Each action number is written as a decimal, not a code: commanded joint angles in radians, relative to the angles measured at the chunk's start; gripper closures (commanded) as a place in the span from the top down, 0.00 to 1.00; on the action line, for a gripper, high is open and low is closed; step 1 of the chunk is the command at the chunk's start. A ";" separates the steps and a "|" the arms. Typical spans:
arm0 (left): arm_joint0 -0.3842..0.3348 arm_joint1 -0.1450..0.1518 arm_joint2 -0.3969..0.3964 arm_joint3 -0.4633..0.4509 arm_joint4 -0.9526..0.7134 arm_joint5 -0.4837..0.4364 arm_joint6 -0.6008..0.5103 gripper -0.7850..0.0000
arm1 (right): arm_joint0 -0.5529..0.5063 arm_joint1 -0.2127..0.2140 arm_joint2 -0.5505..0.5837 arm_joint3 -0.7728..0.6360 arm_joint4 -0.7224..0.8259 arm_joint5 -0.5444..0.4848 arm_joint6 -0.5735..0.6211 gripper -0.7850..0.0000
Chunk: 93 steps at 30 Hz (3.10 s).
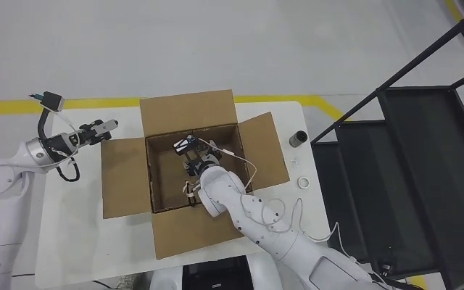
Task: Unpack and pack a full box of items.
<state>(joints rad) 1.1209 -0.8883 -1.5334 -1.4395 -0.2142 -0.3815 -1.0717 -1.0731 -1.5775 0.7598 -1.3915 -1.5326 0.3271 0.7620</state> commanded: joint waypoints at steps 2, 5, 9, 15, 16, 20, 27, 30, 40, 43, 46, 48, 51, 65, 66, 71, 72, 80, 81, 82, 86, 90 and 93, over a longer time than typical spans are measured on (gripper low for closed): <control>0.000 0.000 0.000 0.000 0.000 0.000 0.000 1.00 | 0.000 0.000 0.000 0.000 0.000 0.000 0.000 1.00; 0.000 0.000 0.000 0.000 0.000 0.000 0.000 1.00 | 0.000 0.000 0.000 0.000 0.000 0.000 0.000 1.00; 0.000 0.000 0.000 0.000 0.000 0.000 0.000 1.00 | -0.010 -0.001 0.004 0.006 0.009 0.002 -0.022 1.00; 0.000 0.000 0.000 0.000 0.000 0.000 0.000 1.00 | -0.025 -0.019 0.024 0.057 0.124 0.023 -0.140 1.00; 0.000 0.000 0.000 0.000 0.000 0.000 0.000 1.00 | -0.025 -0.023 0.023 0.070 0.133 0.037 -0.160 1.00; 0.000 0.000 0.000 0.000 0.000 0.000 0.000 1.00 | -0.013 -0.043 0.023 0.146 0.157 0.130 -0.239 1.00; 0.000 0.000 0.000 0.000 0.000 0.000 0.000 1.00 | 0.034 -0.080 0.008 0.263 0.221 0.171 -0.327 1.00; 0.000 0.000 0.000 0.000 0.000 0.000 0.000 1.00 | 0.061 -0.094 0.005 0.302 0.243 0.176 -0.328 1.00; 0.000 0.000 0.000 0.000 0.000 0.000 0.000 1.00 | 0.144 -0.142 -0.004 0.456 0.329 0.167 -0.353 0.86; 0.000 0.000 0.000 0.000 0.000 0.000 0.000 1.00 | 0.156 -0.152 -0.010 0.487 0.330 0.167 -0.363 0.71; 0.000 0.000 0.000 0.000 0.000 0.000 0.000 1.00 | 0.161 -0.160 -0.018 0.510 0.321 0.170 -0.376 0.53; 0.000 0.000 0.000 0.000 0.000 0.000 0.000 1.00 | 0.164 -0.165 -0.020 0.521 0.315 0.174 -0.378 0.44; 0.000 0.000 0.000 0.000 0.000 0.000 0.000 1.00 | 0.167 -0.171 -0.017 0.535 0.310 0.190 -0.388 0.24; 0.000 0.000 0.000 0.000 0.000 0.000 0.000 1.00 | 0.152 -0.190 -0.013 0.538 0.256 0.258 -0.399 0.00; 0.000 0.000 0.000 0.000 0.000 0.000 0.000 1.00 | 0.147 -0.189 -0.014 0.527 0.245 0.263 -0.401 0.00; 0.000 0.000 0.000 0.000 0.000 0.000 0.000 1.00 | 0.093 -0.175 -0.006 0.412 0.181 0.254 -0.393 0.00; 0.000 0.000 0.000 0.000 0.000 0.000 0.000 1.00 | 0.076 -0.170 0.001 0.382 0.172 0.242 -0.386 0.00; 0.000 0.000 0.000 0.000 0.000 0.000 0.000 1.00 | -0.113 -0.097 0.148 0.043 0.192 -0.051 -0.347 0.00; 0.000 0.000 0.000 0.000 0.000 0.000 0.000 1.00 | -0.141 -0.088 0.169 -0.001 0.193 -0.090 -0.340 0.00; 0.000 0.000 0.000 0.000 0.000 0.000 0.000 1.00 | -0.168 -0.078 0.189 -0.044 0.196 -0.130 -0.334 0.00; 0.000 0.000 0.000 0.000 0.000 0.000 0.000 1.00 | -0.276 -0.045 0.269 -0.203 0.211 -0.291 -0.331 0.00; 0.000 0.000 0.000 0.000 0.000 0.000 0.000 1.00 | -0.397 -0.014 0.348 -0.359 0.269 -0.478 -0.361 0.00; 0.000 0.000 0.000 0.000 0.000 0.000 0.000 1.00 | -0.499 0.007 0.412 -0.472 0.312 -0.579 -0.416 0.00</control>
<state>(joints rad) 1.1209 -0.8883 -1.5334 -1.4395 -0.2142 -0.3815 -1.0717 -1.5340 -1.5763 1.1506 -1.8233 -1.2396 -0.2154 0.3693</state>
